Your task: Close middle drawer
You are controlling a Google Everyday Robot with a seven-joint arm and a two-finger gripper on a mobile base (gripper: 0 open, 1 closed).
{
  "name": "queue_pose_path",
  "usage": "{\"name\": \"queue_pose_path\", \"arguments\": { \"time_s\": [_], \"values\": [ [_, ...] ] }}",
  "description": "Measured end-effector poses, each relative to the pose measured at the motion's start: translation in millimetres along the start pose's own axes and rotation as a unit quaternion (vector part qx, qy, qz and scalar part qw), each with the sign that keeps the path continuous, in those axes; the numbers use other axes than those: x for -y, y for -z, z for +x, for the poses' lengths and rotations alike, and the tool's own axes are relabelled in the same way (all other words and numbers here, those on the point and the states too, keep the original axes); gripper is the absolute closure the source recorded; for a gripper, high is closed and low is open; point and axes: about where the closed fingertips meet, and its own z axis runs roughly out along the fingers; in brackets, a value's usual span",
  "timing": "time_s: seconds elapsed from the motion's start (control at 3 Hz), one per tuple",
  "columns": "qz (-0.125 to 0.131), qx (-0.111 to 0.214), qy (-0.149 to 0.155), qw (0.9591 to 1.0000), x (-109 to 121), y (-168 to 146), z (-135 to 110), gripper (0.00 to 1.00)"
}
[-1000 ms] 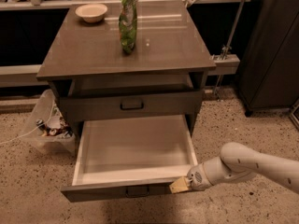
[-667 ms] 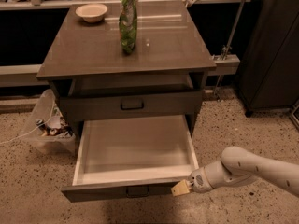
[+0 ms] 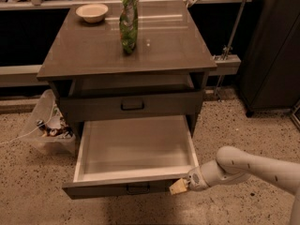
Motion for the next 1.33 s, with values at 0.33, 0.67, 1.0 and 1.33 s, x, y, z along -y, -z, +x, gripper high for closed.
{"name": "queue_pose_path", "arguments": {
  "time_s": [0.33,0.67,1.0,1.33],
  "values": [
    [-0.002,0.001,0.000,1.0000,-1.0,-2.3,-8.5,1.00],
    [-0.004,0.004,0.005,1.0000,-4.3,-3.4,-19.7,1.00],
    [-0.007,0.013,0.011,0.9998,-8.6,-1.7,-37.7,1.00],
    [-0.009,0.025,0.011,0.9996,-13.7,3.2,-60.9,1.00]
  ]
}}
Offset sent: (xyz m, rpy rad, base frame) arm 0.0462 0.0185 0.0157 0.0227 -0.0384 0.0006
